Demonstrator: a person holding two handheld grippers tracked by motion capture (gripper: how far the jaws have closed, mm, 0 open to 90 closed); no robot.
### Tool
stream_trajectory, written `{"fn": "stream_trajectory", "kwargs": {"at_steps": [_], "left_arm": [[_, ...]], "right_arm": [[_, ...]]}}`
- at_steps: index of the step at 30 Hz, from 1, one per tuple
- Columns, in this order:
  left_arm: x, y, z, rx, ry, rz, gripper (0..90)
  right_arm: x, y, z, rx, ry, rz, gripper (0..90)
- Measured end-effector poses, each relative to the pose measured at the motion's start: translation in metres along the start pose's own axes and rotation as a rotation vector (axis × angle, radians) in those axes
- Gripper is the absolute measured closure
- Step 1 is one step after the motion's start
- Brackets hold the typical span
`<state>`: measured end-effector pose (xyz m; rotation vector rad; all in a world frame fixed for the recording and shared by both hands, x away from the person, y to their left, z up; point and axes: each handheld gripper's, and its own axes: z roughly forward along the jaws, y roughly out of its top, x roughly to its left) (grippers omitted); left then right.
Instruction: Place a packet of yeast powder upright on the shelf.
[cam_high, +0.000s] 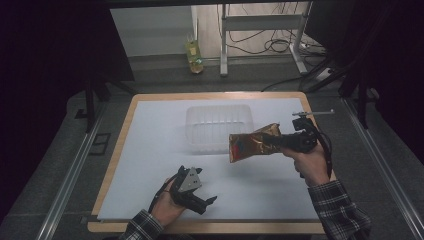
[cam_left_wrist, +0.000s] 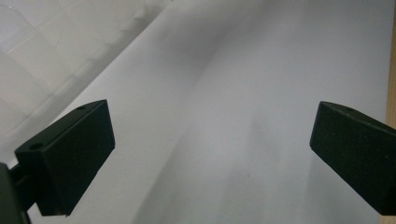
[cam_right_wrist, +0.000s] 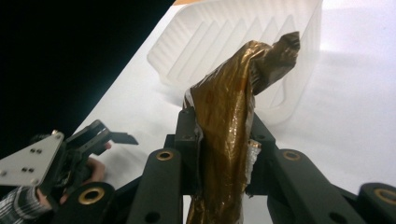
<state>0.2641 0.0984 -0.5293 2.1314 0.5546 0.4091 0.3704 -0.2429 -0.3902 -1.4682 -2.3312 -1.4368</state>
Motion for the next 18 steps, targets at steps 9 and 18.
{"fn": "stream_trajectory", "kwargs": {"at_steps": [9, 18], "left_arm": [[0.000, 0.000, 0.000, -0.001, -0.001, -0.001, 0.0], [0.001, 0.000, 0.000, 0.003, 0.000, 0.002, 0.0]], "right_arm": [[-0.003, 0.020, 0.005, -0.012, -0.030, 0.006, 72.3], [-0.004, 0.042, 0.015, -0.020, -0.065, 0.003, 72.3]]}}
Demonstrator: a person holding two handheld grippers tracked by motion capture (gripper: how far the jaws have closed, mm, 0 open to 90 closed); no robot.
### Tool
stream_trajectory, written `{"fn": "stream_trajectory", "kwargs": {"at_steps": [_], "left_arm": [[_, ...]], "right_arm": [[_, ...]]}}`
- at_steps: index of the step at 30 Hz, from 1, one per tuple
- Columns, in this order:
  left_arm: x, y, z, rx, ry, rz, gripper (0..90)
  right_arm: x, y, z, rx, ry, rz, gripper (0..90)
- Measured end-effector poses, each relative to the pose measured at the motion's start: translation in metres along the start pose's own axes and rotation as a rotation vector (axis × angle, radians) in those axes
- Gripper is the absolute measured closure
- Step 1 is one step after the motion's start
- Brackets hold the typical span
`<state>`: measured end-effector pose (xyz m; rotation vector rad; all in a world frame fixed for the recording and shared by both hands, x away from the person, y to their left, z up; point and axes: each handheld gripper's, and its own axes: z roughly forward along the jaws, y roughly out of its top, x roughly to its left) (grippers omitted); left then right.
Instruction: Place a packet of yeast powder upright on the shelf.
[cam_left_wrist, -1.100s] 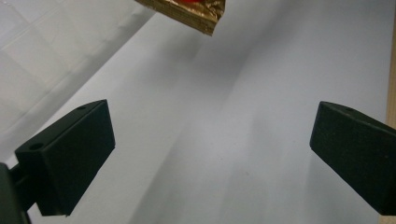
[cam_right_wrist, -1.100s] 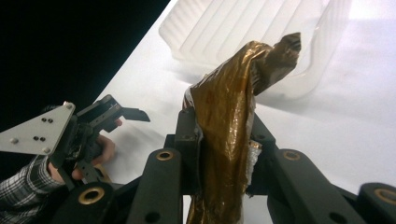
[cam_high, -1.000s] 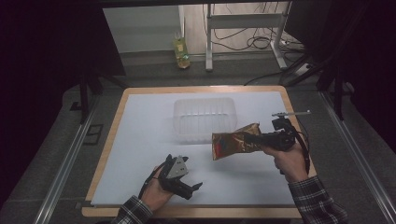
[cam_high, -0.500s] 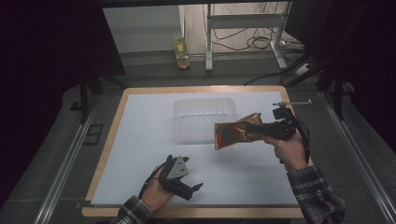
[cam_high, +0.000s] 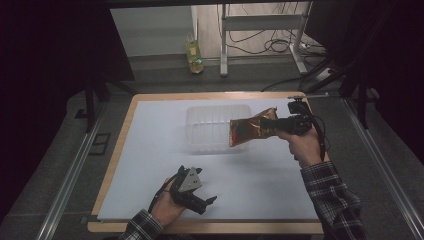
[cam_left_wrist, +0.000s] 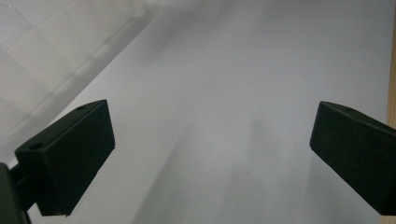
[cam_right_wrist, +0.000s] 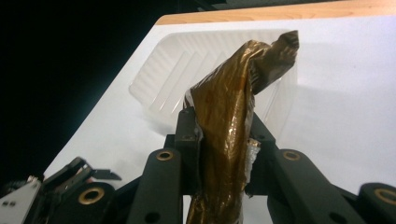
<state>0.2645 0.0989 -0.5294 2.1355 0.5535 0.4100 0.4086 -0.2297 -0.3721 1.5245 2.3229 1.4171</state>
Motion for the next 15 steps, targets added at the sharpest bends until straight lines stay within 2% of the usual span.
{"fn": "stream_trajectory", "kwargs": {"at_steps": [15], "left_arm": [[0.001, -0.001, 0.000, 0.008, -0.001, 0.005, 0.0]], "right_arm": [[0.001, 0.026, 0.031, 0.030, -0.101, -0.021, 72.3]]}}
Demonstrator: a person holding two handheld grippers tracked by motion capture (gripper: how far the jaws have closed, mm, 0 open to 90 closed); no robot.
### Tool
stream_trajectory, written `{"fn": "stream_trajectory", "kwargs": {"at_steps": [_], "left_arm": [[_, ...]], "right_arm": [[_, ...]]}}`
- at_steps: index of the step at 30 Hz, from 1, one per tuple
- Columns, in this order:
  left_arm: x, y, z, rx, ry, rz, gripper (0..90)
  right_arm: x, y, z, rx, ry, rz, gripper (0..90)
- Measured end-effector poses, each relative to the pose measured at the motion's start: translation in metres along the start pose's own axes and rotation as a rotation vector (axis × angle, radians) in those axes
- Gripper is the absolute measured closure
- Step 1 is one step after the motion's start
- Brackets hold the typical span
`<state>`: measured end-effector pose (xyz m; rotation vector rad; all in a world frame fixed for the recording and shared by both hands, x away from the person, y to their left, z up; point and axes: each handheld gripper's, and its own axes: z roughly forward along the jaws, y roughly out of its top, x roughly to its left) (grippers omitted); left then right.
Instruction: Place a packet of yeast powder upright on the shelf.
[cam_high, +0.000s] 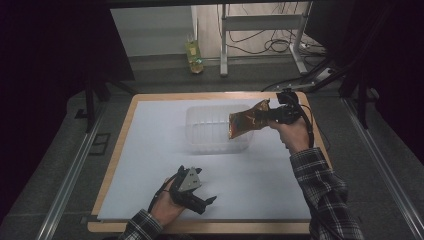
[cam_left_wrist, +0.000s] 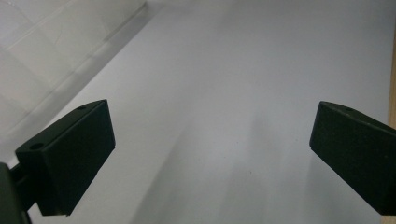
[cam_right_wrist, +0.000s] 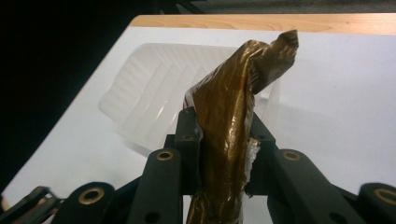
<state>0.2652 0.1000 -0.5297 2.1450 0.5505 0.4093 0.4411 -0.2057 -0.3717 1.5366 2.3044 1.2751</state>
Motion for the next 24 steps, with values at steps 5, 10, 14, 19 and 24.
{"fn": "stream_trajectory", "kwargs": {"at_steps": [5, 10, 14, 19, 24], "left_arm": [[0.001, 0.000, 0.000, 0.001, 0.000, -0.002, 0.0], [0.001, 0.000, -0.001, 0.002, 0.000, -0.001, 0.1], [0.001, 0.000, 0.000, 0.004, 0.000, -0.002, 0.1], [0.001, -0.001, 0.000, 0.006, -0.002, -0.002, 0.2], [0.001, 0.000, 0.000, 0.006, -0.003, -0.001, 0.2]], "right_arm": [[0.002, 0.004, 0.012, 0.018, -0.008, 0.005, 72.3], [0.006, 0.006, 0.022, 0.044, -0.023, -0.009, 72.2], [0.011, 0.009, 0.029, 0.052, -0.030, -0.017, 72.1], [0.013, 0.011, 0.037, 0.047, -0.025, -0.018, 71.8], [0.014, 0.012, 0.042, 0.036, -0.015, -0.013, 71.7]]}}
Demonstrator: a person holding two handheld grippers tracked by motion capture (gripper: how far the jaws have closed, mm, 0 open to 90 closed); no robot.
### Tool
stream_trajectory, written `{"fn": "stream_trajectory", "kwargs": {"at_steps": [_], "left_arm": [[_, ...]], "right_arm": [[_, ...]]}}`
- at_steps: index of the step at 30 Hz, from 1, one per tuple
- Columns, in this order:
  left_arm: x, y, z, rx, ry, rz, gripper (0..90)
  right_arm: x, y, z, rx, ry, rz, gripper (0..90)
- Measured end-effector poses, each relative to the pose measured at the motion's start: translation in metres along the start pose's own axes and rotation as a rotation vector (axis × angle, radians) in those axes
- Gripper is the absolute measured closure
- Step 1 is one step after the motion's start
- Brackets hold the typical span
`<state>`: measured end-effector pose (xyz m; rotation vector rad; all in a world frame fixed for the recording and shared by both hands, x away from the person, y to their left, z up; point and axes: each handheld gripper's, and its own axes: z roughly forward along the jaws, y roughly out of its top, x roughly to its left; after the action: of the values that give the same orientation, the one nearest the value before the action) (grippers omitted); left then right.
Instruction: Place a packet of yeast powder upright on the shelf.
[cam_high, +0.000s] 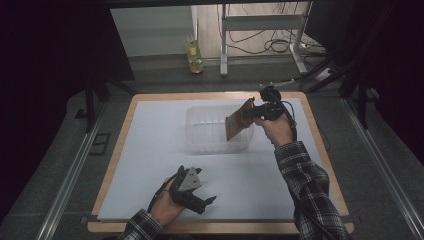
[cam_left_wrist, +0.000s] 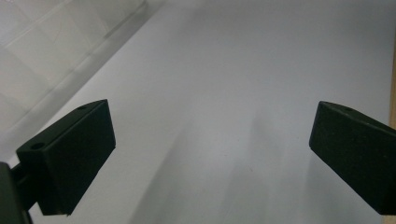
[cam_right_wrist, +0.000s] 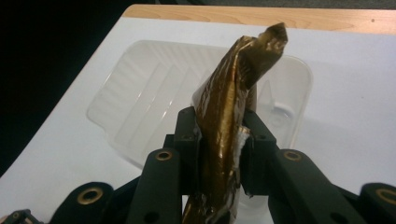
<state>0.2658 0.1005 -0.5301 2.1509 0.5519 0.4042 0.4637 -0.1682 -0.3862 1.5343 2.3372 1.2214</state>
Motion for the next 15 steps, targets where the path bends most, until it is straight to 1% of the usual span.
{"fn": "stream_trajectory", "kwargs": {"at_steps": [4, 5, 15], "left_arm": [[0.000, 0.000, 0.000, 0.000, 0.000, 0.000, 0.2], [0.000, 0.000, 0.000, -0.001, -0.001, -0.001, 0.2], [0.001, 0.000, -0.001, -0.008, -0.002, 0.002, 0.2]], "right_arm": [[0.001, 0.001, 0.006, -0.009, 0.008, 0.003, 71.6], [0.003, 0.001, 0.010, -0.012, 0.010, 0.003, 71.6], [0.008, 0.002, 0.030, -0.009, -0.004, -0.004, 71.4]]}}
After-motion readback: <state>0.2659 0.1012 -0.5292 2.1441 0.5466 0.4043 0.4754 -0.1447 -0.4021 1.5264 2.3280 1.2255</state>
